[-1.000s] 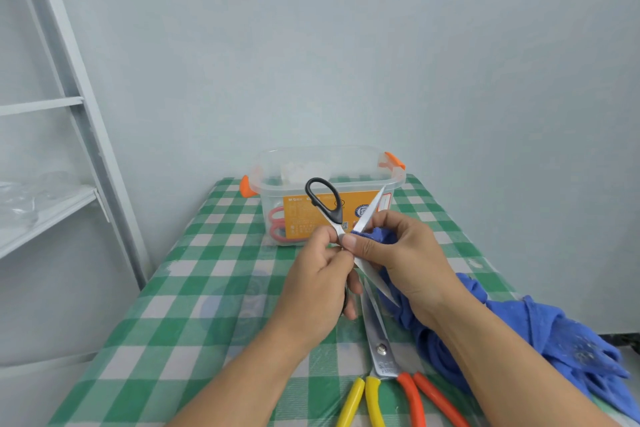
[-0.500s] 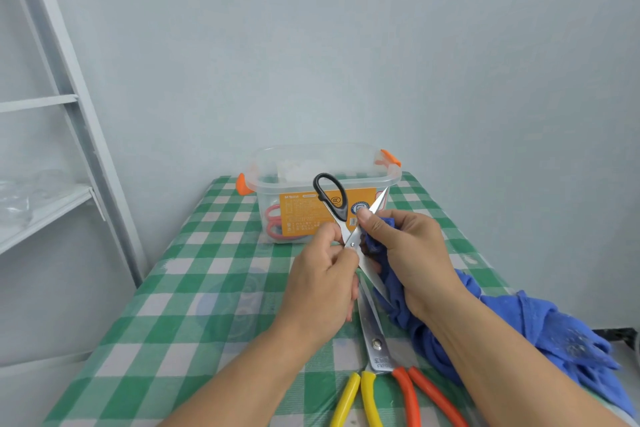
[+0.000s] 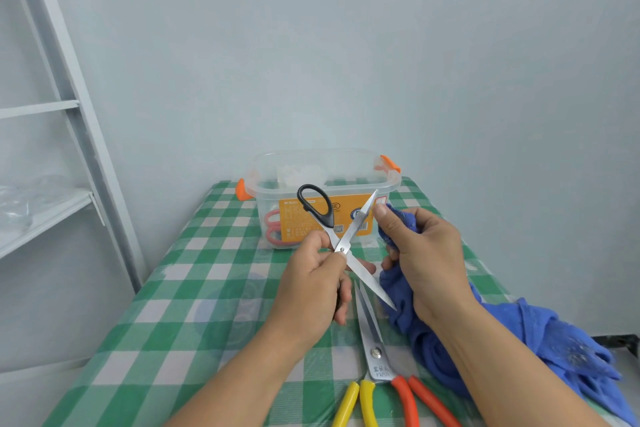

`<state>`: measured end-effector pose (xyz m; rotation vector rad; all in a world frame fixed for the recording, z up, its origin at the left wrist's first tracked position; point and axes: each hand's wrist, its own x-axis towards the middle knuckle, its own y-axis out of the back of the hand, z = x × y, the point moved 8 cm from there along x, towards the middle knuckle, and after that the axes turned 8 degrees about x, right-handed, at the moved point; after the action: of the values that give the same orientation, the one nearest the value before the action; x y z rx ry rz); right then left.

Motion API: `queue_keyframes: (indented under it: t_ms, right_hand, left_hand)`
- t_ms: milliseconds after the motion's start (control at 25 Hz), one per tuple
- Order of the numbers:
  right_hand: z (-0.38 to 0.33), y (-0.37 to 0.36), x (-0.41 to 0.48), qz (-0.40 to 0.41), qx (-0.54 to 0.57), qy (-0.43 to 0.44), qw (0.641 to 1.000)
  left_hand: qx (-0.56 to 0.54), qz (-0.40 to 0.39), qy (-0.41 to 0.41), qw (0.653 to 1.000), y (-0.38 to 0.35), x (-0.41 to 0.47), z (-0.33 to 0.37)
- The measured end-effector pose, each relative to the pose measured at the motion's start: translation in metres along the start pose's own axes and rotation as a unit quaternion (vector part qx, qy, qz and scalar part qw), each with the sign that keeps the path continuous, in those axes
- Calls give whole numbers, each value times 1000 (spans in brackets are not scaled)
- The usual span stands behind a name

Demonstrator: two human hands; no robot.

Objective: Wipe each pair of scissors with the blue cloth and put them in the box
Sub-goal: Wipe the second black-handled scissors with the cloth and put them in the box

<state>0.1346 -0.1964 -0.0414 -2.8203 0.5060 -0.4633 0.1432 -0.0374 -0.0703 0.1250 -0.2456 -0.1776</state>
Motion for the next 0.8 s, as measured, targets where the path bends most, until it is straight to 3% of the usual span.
queue_keyframes:
  t_ms: [320, 480, 800]
  right_hand:
    - [4, -20, -6, -120, 62, -24, 991]
    - [-3, -15, -6, -97, 4, 6, 995]
    - [9, -30, -10, -132, -18, -5, 991]
  left_hand:
    - [-14, 30, -5, 999, 10, 1, 0]
    - [-10, 27, -8, 1000, 10, 2, 1]
    - [-31, 11, -13, 999, 2, 0, 1]
